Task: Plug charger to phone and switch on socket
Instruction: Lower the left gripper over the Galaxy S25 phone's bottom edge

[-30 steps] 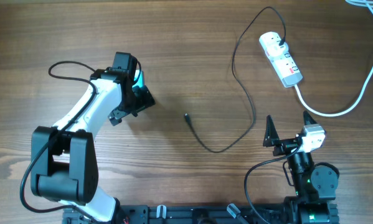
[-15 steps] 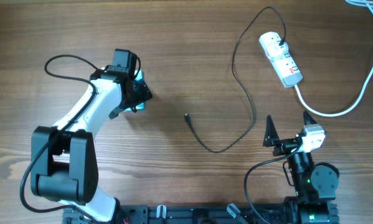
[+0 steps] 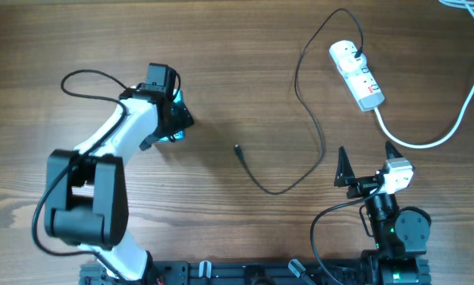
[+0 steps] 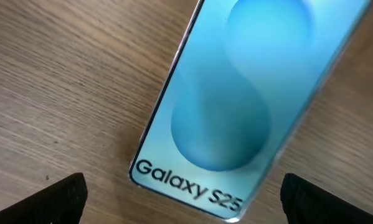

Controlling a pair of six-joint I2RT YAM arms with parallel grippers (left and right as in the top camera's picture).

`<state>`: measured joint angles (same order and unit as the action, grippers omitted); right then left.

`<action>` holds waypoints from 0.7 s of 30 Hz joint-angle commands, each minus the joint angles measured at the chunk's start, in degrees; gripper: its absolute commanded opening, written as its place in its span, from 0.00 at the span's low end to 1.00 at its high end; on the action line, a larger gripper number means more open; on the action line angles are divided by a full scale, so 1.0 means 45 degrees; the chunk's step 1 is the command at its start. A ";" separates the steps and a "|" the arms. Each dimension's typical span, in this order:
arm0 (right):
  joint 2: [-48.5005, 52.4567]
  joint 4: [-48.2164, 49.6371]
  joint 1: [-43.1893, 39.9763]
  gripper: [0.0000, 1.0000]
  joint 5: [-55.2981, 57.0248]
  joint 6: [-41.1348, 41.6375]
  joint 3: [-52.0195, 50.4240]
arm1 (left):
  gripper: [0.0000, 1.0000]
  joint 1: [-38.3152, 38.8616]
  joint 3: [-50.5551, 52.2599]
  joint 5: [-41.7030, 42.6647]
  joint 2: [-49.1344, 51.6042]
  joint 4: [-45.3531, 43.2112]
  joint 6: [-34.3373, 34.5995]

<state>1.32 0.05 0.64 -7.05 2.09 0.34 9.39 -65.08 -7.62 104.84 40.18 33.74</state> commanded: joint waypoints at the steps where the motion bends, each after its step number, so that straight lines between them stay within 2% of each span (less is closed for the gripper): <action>1: -0.0063 0.0073 -0.0053 1.00 -0.0005 -0.0102 -0.0010 | 1.00 0.0044 0.0087 -0.0238 0.0612 -0.0272 -0.0058; 16: -0.0063 0.0073 -0.0053 1.00 -0.0005 -0.0102 -0.0010 | 1.00 0.0044 0.0131 -0.0170 0.1651 -0.0277 -0.0053; 21: -0.0063 0.0073 -0.0053 1.00 -0.0005 -0.0102 -0.0010 | 1.00 0.0044 0.0131 0.0899 0.1719 -0.0214 -0.0063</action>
<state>1.32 0.05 0.64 -7.05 2.09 0.34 9.39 -65.49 -6.70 108.84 38.72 33.76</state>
